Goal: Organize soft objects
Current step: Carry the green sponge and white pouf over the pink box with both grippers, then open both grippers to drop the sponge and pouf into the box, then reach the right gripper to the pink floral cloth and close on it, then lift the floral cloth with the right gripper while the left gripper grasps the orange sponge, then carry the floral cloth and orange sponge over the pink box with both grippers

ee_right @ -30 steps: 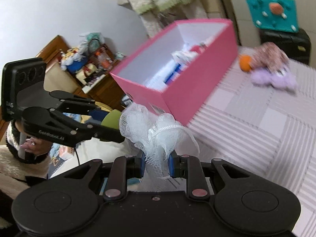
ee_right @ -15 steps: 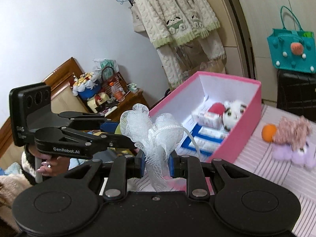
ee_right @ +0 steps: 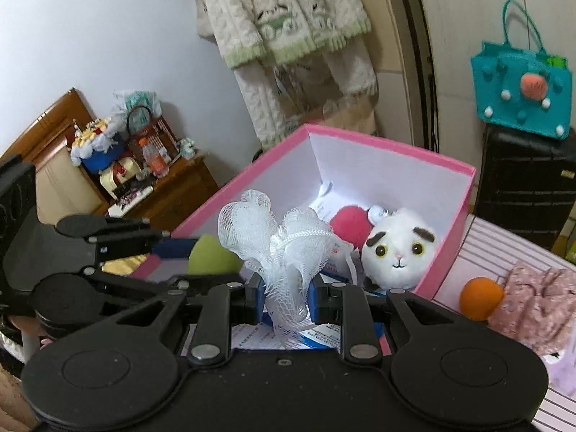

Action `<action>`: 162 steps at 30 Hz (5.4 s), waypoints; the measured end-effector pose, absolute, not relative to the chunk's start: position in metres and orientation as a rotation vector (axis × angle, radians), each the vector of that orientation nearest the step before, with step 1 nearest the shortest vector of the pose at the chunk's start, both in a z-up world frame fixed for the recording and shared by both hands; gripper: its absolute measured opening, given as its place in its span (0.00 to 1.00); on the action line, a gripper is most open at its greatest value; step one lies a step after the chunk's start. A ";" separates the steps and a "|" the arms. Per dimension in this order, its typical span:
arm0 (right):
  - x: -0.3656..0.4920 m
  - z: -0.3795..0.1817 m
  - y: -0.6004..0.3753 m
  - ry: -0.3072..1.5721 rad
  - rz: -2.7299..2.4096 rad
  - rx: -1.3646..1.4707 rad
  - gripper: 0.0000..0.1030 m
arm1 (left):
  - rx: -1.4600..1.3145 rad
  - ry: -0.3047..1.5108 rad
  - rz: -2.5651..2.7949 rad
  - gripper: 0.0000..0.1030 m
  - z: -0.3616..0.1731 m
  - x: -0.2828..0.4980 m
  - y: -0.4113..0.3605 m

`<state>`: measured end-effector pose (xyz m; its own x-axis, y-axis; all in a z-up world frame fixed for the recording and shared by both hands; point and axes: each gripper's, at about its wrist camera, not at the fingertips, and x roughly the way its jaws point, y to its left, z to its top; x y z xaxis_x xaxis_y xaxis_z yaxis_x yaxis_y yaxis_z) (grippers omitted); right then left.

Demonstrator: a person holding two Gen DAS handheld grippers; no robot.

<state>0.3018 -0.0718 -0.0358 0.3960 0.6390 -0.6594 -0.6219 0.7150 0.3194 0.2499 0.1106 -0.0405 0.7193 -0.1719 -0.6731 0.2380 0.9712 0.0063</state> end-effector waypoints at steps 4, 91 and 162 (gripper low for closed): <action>0.311 -0.046 -0.062 0.869 0.796 -0.029 0.32 | 0.118 0.737 -0.195 0.40 -0.042 0.257 0.109; 0.352 -0.046 -0.273 0.726 0.769 -0.056 0.84 | -0.004 0.559 -0.174 0.61 -0.052 0.247 -0.127; 0.382 -0.086 -0.286 0.748 0.742 0.058 0.25 | 0.008 0.650 0.047 0.38 -0.099 0.297 -0.137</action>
